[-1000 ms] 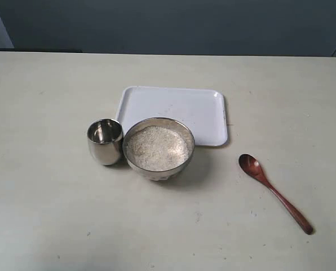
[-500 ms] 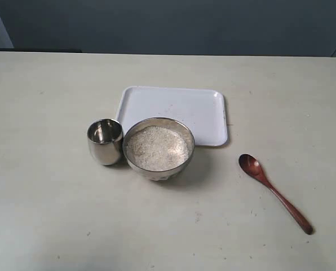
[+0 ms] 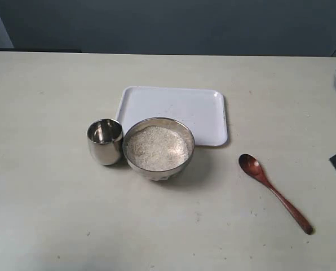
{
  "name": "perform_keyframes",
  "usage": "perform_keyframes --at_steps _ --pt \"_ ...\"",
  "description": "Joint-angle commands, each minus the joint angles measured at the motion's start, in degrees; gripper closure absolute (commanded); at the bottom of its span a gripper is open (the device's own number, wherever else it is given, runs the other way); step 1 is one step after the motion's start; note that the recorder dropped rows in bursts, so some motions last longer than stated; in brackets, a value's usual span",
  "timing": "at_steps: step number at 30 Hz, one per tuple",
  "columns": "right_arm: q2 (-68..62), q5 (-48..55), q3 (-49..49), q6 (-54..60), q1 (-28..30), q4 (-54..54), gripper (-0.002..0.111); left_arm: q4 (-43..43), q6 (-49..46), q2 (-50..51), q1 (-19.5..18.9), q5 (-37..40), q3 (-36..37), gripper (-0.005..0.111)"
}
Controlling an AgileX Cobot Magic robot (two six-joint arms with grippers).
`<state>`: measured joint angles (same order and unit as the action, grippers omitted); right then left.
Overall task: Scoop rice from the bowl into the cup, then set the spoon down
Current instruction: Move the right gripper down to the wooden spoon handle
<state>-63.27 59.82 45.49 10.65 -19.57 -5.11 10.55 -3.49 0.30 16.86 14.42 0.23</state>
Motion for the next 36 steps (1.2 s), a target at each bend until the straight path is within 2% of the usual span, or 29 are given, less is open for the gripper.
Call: perform_keyframes --at_steps 1,5,10,12,15,19,20,22,28,36 --pt "-7.2 -0.1 0.4 1.4 -5.9 -1.0 0.108 -0.1 0.4 -0.3 0.4 -0.9 -0.2 0.106" --pt "-12.6 -0.9 0.4 3.7 -9.9 -0.8 0.108 -0.1 0.4 -0.3 0.4 -0.9 -0.2 0.106" --pt "-18.5 -2.9 0.4 4.0 -12.1 -0.8 0.108 -0.1 0.4 -0.3 0.4 -0.9 -0.2 0.106" --pt "-20.3 -3.7 0.4 4.1 -12.5 -0.9 0.103 -0.1 0.4 -0.3 0.4 -0.9 -0.2 0.106" --pt "-22.8 -4.3 0.4 4.1 -12.5 -1.0 0.084 -0.1 0.4 -0.3 0.4 -0.9 -0.2 0.106" --pt "-25.1 -5.2 0.4 4.1 -12.5 -4.0 0.043 -0.1 0.4 -0.3 0.4 -0.9 -0.2 0.106" --pt "-25.6 -5.3 0.4 4.1 -12.5 -5.3 0.037 -0.1 0.4 -0.3 0.4 -0.9 -0.2 0.106" --pt "-26.6 -6.0 0.4 3.8 -12.5 -7.1 0.037 -0.1 0.4 -0.3 0.4 -0.9 -0.2 0.106" --pt "-30.3 -9.5 0.4 3.7 -12.5 -7.3 0.050 -0.1 0.4 -0.3 0.4 -0.9 -0.2 0.106" --pt "-33.5 -10.5 0.4 3.7 -12.5 -8.7 0.050 -0.1 0.4 -0.3 0.4 -0.9 -0.2 0.106"
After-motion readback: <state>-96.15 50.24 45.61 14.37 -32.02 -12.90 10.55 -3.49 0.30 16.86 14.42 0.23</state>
